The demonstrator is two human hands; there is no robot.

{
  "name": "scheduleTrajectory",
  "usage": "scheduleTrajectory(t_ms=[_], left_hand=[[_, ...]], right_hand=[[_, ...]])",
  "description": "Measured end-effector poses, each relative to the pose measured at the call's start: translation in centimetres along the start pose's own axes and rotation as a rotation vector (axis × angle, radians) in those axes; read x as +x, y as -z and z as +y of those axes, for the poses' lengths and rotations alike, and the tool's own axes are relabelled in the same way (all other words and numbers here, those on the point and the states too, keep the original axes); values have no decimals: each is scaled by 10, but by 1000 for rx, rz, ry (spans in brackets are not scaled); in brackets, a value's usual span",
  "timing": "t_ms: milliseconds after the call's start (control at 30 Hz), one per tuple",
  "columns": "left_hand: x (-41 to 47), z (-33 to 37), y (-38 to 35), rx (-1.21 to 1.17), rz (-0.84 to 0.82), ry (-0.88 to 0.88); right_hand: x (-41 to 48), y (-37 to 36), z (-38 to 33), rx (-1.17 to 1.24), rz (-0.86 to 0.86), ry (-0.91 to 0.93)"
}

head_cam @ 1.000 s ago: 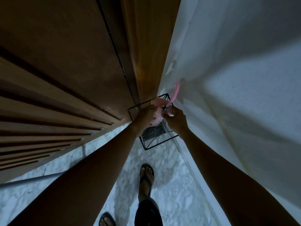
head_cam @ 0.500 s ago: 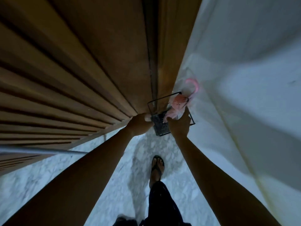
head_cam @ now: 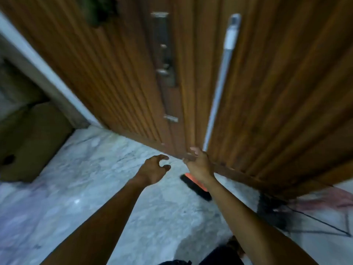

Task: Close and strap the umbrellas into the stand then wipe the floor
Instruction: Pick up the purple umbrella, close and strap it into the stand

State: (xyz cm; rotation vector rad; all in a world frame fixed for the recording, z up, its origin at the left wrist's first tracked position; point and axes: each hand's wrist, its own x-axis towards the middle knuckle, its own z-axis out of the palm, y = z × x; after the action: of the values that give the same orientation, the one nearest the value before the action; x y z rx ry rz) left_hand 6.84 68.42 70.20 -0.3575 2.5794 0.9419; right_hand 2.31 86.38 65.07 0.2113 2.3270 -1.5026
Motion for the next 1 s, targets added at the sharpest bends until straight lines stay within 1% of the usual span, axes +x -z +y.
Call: scheduleTrajectory(t_ms=[167,267,367,533,667,833,900,1000], left_hand=[[-107,-197,122,-85,248,194],[-177,-295,182,-142,387,322],[-237,-379,219,-209,530,434],[-306,-496,241,-374,633,611],[-323,-586,255,-455,671,719],[-309,-711,276,-567,677,877],[-292,-766,274,-662,692,951],[-247,-861,246,-809,774,1072]], right_hand=[[-63,-217,-94,-170,-309,203],[-113,-332,-137,-234,-470,282],[-155,-431,-163,-293,-644,332],[-209,-565,-186,-388,-890,415],[-220,-676,-201,-520,-1027,473],[-210,-832,-208,-690,-1152,506],[-200,-895,-202,-794,-1206,480],[-170,-996,-159,-905,-1242,452]])
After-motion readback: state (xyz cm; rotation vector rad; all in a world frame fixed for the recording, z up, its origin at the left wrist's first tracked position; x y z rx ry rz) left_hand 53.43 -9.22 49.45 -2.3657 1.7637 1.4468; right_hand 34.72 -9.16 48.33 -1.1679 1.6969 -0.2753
